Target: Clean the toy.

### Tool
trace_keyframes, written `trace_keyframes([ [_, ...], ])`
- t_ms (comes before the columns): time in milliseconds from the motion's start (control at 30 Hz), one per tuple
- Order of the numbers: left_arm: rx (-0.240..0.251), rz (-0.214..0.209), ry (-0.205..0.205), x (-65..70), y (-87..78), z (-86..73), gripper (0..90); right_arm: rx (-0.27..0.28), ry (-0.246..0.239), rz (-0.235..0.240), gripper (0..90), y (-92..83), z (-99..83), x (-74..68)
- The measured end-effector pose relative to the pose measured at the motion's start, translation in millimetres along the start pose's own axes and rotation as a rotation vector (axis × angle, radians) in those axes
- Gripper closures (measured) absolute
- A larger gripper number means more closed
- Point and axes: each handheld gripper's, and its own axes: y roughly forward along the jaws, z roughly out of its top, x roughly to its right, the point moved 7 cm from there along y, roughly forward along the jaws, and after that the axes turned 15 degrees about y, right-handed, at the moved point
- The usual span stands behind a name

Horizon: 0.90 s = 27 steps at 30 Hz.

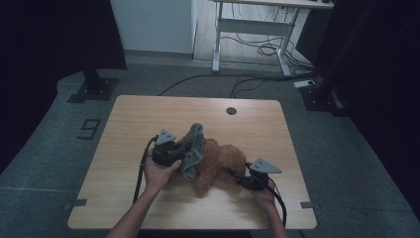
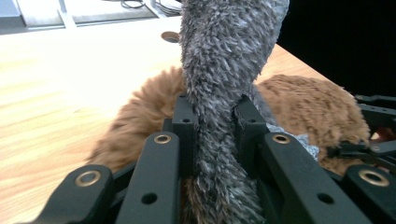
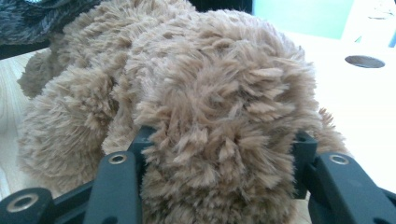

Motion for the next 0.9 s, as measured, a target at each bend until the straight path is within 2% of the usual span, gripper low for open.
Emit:
trace_keyframes([
  [33,0.000,0.000,0.000,0.0,0.0,0.0,74.6,0.000,0.000,0.000,46.2,0.0,0.0,0.0],
  [133,0.007,0.062,0.011,-12.5,-11.7,-3.3,74.8,-0.003,0.005,0.003,46.2,-0.2,0.0,1.1],
  [167,0.007,0.062,0.011,-12.5,-11.7,-3.3,74.8,-0.003,0.005,0.003,46.2,-0.2,0.0,1.1],
  [233,-0.007,0.078,-0.015,-24.4,-16.2,-9.3,74.8,-0.001,0.012,0.004,46.2,0.0,0.0,1.7],
  [300,-0.015,0.085,-0.022,-28.5,-17.0,-12.8,74.8,-0.001,0.014,0.004,46.2,0.0,0.0,1.9],
  [333,-0.045,0.093,-0.037,-35.4,-17.0,-22.6,74.8,-0.002,0.018,0.004,46.1,0.0,-0.1,2.2],
  [367,-0.045,0.093,-0.037,-35.4,-17.0,-22.6,74.8,-0.001,0.020,0.004,46.1,0.1,-0.1,2.5],
  [433,-0.085,0.095,-0.051,-41.6,-15.8,-35.5,74.9,-0.001,0.022,0.003,46.0,0.1,-0.1,3.1],
  [533,-0.126,0.060,-0.099,-46.1,-10.5,-57.7,74.8,-0.008,0.044,0.009,45.0,-0.2,-0.4,5.3],
  [567,-0.149,0.045,-0.111,-46.3,-5.2,-71.2,74.8,-0.015,0.057,0.017,43.9,-0.5,-0.6,7.0],
  [600,-0.149,0.045,-0.111,-46.3,-5.2,-71.2,74.8,-0.015,0.057,0.017,43.9,-0.5,-0.6,7.0],
  [633,-0.130,0.033,-0.139,-46.7,-3.8,-75.9,74.8,-0.020,0.066,0.019,43.3,-0.9,-1.0,7.5],
  [733,-0.132,0.032,-0.137,-47.4,-4.2,-76.8,74.8,-0.020,0.068,0.018,41.6,-0.9,-0.9,7.5],
  [767,-0.143,0.037,-0.125,-47.8,-4.4,-77.1,74.7,-0.022,0.075,0.014,37.0,-1.0,-0.6,7.3],
  [833,-0.159,0.036,-0.128,-49.2,-5.4,-78.1,74.7,-0.024,0.080,0.011,34.7,-1.2,-0.4,7.3],
  [900,-0.170,0.040,-0.123,-50.7,-8.7,-79.3,74.6,-0.035,0.096,0.004,25.9,-2.3,1.3,6.6],
])
